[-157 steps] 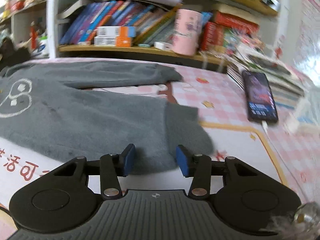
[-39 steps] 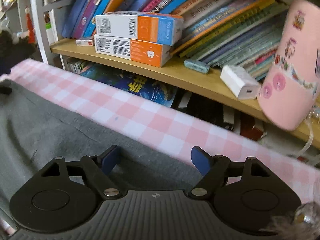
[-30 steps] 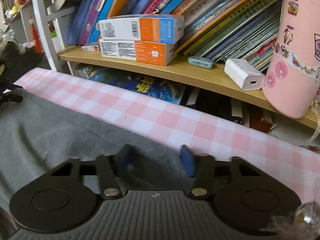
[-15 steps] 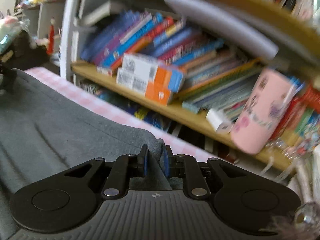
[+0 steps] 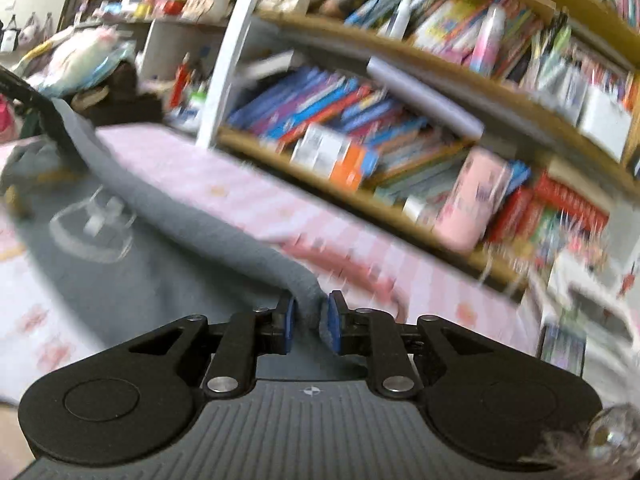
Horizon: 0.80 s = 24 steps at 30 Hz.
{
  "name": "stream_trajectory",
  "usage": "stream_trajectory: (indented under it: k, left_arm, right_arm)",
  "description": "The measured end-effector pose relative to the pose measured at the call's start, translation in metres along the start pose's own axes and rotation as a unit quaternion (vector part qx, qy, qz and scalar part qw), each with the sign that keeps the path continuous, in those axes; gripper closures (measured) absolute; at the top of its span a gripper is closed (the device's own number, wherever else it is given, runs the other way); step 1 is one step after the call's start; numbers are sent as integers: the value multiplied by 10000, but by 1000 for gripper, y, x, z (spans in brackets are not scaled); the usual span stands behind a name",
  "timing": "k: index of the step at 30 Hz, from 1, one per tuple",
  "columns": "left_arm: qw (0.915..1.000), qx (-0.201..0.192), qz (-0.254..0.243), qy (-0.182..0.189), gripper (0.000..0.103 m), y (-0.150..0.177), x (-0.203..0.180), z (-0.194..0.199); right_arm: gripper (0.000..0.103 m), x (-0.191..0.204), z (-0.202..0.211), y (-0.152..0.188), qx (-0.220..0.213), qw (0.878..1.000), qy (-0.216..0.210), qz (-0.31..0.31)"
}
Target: Fold clothes
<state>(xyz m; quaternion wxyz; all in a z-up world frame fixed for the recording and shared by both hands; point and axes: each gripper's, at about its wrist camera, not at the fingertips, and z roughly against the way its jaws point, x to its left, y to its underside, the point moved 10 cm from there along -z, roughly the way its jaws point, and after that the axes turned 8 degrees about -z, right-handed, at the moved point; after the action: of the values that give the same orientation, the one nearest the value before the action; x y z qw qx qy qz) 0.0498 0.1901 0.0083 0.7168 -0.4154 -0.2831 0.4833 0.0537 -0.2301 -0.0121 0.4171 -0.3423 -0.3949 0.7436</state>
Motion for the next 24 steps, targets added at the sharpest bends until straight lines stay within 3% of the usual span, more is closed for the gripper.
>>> stream_trajectory:
  k: [8,12,14,17,20,21,23,24]
  left_arm:
    - [9988,292,312,-245,88,57,-10,17]
    - [9970,311,492,-504,71,64,-1,31]
    - [9953,204,702,-630,71,62,7,42]
    - [9902,-42,1229,-654,56,56,19,58]
    - [9845,-352,1636,-519,46,52,24,67]
    - [9821,-421,1766,-501,35,51,25,67]
    - [9769,-518,1996,-555,19,51,28,66]
    - [9752,-496,2068,-615,19,53,31,64]
  right_arm:
    - [83,2,18,54,668,9918,-32,-1088]
    - [65,-7,28,63,811,9823,-11,-1687]
    - [60,-14,32,60,747,9713,-204,-2251]
    - [52,-25,37,55,643,9477,-497,-3087]
    - [43,-35,32,50,510,8998,-989,-4218]
    - [43,-39,30,48,464,8802,-1150,-4581]
    - [43,-45,21,49,558,8601,-1174,-4933]
    - [43,-47,16,52,636,8520,-1124,-5074]
